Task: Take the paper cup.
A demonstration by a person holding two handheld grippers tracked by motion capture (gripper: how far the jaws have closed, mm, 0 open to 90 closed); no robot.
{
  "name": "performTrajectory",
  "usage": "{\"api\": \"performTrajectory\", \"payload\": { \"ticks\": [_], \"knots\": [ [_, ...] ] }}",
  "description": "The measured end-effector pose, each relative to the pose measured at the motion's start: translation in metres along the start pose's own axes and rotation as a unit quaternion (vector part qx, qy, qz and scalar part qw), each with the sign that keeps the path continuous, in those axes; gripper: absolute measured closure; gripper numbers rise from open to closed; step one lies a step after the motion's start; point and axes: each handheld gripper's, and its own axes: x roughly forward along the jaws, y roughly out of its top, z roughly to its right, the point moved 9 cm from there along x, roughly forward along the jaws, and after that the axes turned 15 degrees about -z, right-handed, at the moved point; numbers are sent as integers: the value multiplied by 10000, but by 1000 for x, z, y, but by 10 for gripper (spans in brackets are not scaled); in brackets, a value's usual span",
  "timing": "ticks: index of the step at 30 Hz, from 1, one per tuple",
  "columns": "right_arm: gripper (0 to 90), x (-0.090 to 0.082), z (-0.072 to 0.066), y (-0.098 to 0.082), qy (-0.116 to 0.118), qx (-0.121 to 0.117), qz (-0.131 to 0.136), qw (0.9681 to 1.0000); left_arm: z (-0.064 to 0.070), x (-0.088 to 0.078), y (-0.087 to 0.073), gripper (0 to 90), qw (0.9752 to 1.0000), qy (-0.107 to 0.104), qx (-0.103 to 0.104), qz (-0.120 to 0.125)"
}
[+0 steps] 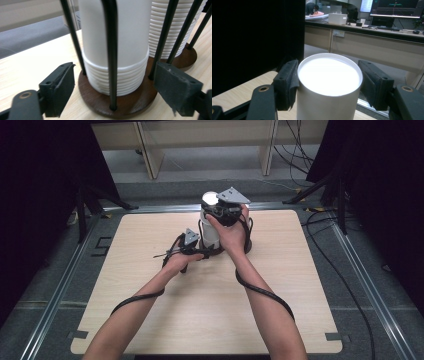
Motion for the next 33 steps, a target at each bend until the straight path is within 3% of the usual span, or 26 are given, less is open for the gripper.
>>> {"api": "performTrajectory", "payload": {
  "ticks": [2, 3, 5, 6, 7, 12, 16, 19, 23, 31, 33],
  "knots": [
    [361, -5, -2, -1, 73, 117, 13, 9999, -1, -5, -1, 144, 10000, 30, -28, 6],
    [360, -9, 0, -2, 35, -21, 53, 10000, -1, -8, -2, 138, 10000, 22, -41, 37],
    [360, -11, -2, -4, 108, 78, -6, 9999, 0, -15, -3, 133, 10000, 18, -62, 60],
    [361, -16, -3, -6, 186, 133, 31, 9997, -2, -23, -6, 120, 9999, 78, 108, 4],
    [361, -16, -3, -6, 186, 133, 31, 9997, -2, -23, -6, 113, 9999, 78, 108, 4],
    [360, -31, -4, -14, 262, 97, 49, 9996, 5, -42, -13, 91, 9998, -75, 47, 189],
    [360, -40, -4, -23, 310, 152, 21, 9994, 9, -57, -19, 75, 9996, -125, 113, 223],
    [360, -47, -4, -30, 279, 63, 48, 9996, 13, -68, -24, 67, 9993, -201, 153, 258],
    [360, -56, -9, -46, 412, 186, -47, 9990, 20, -86, -33, 66, 9990, -247, 175, 319],
    [360, -69, -10, -58, 530, 220, 34, 9983, 35, -109, -43, 65, 9978, -410, 238, 465],
    [360, -76, -11, -65, 570, 297, -15, 9979, 40, -117, -46, 66, 9963, -367, 482, 609]
  ]
}}
